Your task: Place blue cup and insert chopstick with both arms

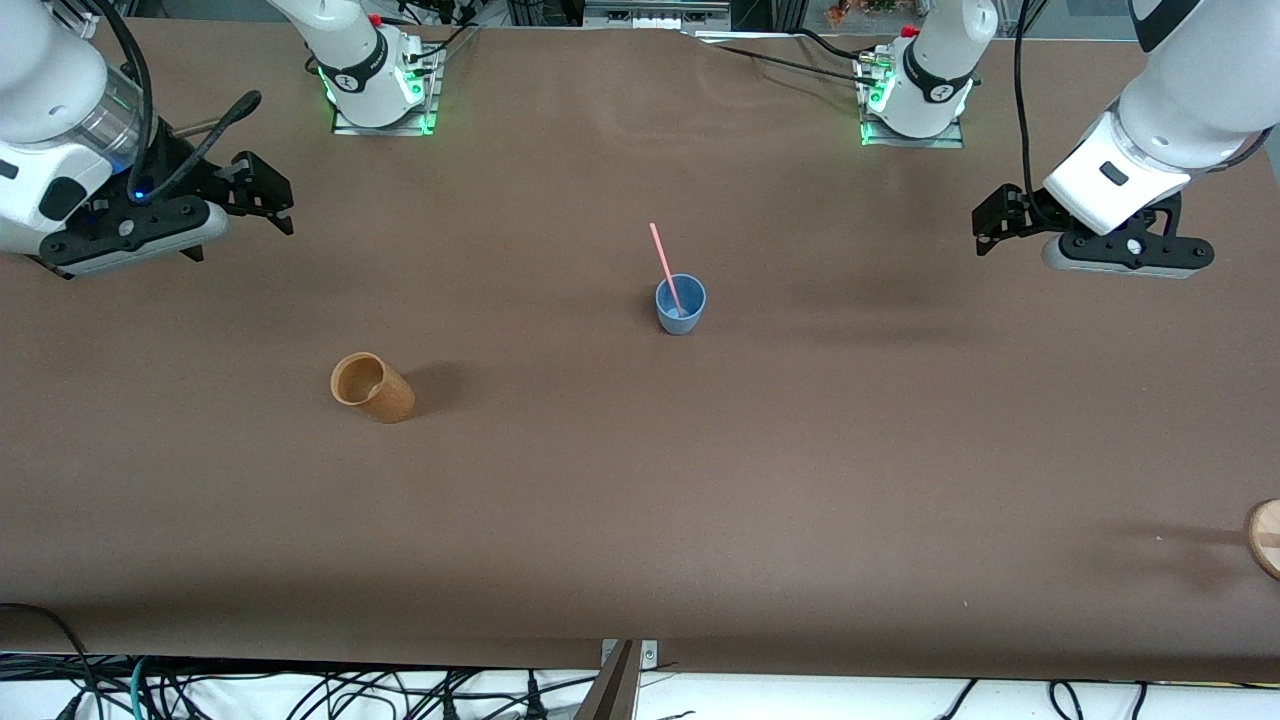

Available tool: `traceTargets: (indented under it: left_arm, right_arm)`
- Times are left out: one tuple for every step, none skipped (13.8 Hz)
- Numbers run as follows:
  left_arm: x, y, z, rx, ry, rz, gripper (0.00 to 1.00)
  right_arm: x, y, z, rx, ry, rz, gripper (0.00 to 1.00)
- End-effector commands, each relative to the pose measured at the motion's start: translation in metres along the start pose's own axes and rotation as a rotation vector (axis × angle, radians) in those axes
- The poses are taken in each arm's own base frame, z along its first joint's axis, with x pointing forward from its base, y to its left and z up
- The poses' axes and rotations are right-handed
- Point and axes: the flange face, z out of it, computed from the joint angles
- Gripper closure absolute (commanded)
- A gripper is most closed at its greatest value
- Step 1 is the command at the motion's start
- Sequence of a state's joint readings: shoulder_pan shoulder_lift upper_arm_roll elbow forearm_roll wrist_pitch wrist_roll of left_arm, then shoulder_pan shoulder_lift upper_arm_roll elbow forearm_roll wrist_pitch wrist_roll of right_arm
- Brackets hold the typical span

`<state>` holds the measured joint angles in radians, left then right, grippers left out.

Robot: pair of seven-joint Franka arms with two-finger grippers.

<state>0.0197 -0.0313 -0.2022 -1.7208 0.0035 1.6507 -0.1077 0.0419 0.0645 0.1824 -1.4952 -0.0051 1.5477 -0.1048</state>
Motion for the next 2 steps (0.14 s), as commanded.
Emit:
traceTargets:
  left_arm:
    - [-0.0003,0.0013,-0.0057,0.003,-0.004,0.014,0.0]
    - [0.0,0.0005,-0.0058,0.002,-0.002,0.013,0.0]
  right_arm:
    - [-0.0162,-0.0001,-0.0098,0.004,0.01,-0.012,0.0]
    - [-0.0172,-0.0002,-0.009,0.005,0.001,-0.012,0.0]
